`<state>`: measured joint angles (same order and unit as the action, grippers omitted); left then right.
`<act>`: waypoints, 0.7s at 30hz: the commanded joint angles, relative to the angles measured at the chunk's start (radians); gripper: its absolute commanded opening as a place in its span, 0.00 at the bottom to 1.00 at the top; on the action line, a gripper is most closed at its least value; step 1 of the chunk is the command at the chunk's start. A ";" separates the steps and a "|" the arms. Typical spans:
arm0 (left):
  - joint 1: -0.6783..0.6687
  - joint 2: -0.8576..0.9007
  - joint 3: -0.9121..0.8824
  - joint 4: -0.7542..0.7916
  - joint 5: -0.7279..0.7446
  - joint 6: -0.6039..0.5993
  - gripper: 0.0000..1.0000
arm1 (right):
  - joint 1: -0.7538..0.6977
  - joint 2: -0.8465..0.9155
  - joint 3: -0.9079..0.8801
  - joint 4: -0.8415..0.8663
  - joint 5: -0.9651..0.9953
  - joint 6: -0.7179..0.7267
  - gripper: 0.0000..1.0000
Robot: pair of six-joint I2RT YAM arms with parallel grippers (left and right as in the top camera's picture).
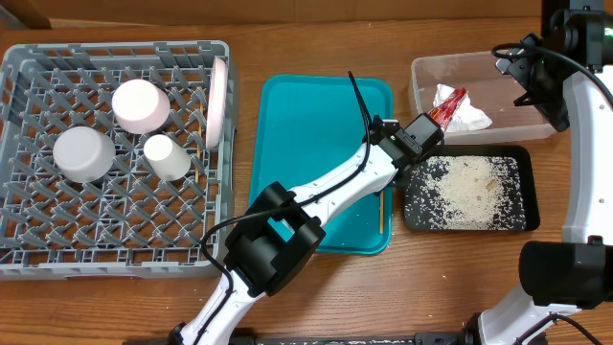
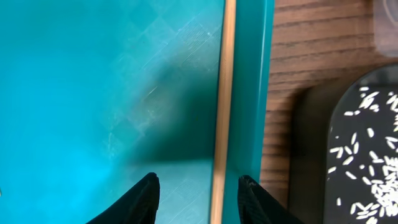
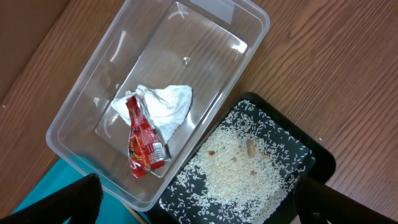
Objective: Sort waste into correct bins and load items into the dishwasher
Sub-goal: 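Lower and close the left gripper on the second chopstick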
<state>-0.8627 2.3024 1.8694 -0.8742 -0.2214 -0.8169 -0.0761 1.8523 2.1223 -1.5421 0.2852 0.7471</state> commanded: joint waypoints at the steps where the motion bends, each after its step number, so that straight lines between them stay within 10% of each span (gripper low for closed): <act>1: -0.005 0.021 -0.005 0.010 -0.022 -0.022 0.43 | 0.003 -0.006 0.002 0.004 0.010 -0.004 1.00; 21: -0.008 0.049 -0.012 0.011 -0.044 -0.017 0.38 | 0.003 -0.006 0.002 0.004 0.010 -0.004 1.00</act>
<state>-0.8627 2.3306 1.8694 -0.8631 -0.2409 -0.8173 -0.0761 1.8523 2.1223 -1.5421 0.2852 0.7471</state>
